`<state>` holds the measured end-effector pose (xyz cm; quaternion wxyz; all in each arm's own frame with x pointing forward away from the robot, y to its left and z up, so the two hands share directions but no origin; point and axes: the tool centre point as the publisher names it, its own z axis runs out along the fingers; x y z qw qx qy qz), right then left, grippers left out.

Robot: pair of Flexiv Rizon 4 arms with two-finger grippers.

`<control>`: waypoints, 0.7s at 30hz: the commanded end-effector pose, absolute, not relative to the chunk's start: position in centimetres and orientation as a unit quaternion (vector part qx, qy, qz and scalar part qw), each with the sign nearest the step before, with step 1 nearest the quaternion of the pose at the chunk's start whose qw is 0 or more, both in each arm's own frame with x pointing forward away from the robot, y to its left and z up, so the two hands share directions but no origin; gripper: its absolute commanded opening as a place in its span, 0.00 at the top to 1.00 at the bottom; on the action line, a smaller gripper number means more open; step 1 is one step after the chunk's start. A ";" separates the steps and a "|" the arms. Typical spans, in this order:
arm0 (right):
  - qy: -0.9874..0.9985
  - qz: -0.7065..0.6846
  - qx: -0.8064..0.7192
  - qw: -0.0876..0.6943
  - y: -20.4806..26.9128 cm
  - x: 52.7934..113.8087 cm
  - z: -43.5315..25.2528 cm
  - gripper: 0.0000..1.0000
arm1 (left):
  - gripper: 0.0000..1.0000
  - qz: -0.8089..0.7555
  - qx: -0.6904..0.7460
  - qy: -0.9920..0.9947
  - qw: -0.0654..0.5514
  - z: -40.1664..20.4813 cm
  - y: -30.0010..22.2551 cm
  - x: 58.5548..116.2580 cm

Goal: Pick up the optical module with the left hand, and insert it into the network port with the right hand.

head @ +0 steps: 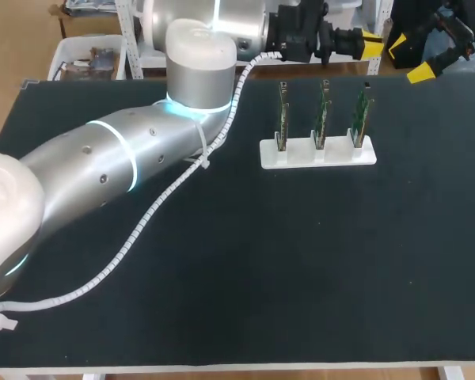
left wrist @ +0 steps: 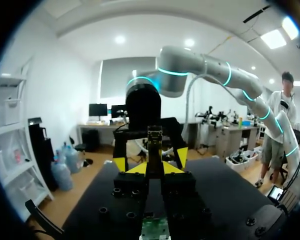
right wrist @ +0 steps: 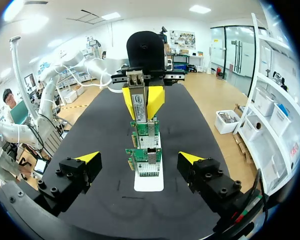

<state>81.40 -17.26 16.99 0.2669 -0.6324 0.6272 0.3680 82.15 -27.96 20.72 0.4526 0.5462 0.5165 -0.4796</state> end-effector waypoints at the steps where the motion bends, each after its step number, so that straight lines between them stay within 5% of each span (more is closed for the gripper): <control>1: 0.572 0.449 -0.662 0.180 -17.4 82.2 17.0 0.00 | 1.00 -0.480 0.547 0.518 0.450 20.4 -28.0 82.5; 21: 0.572 0.449 -0.662 0.180 -17.4 82.2 17.0 0.00 | 1.00 -0.485 0.534 0.524 0.453 19.4 -27.8 81.9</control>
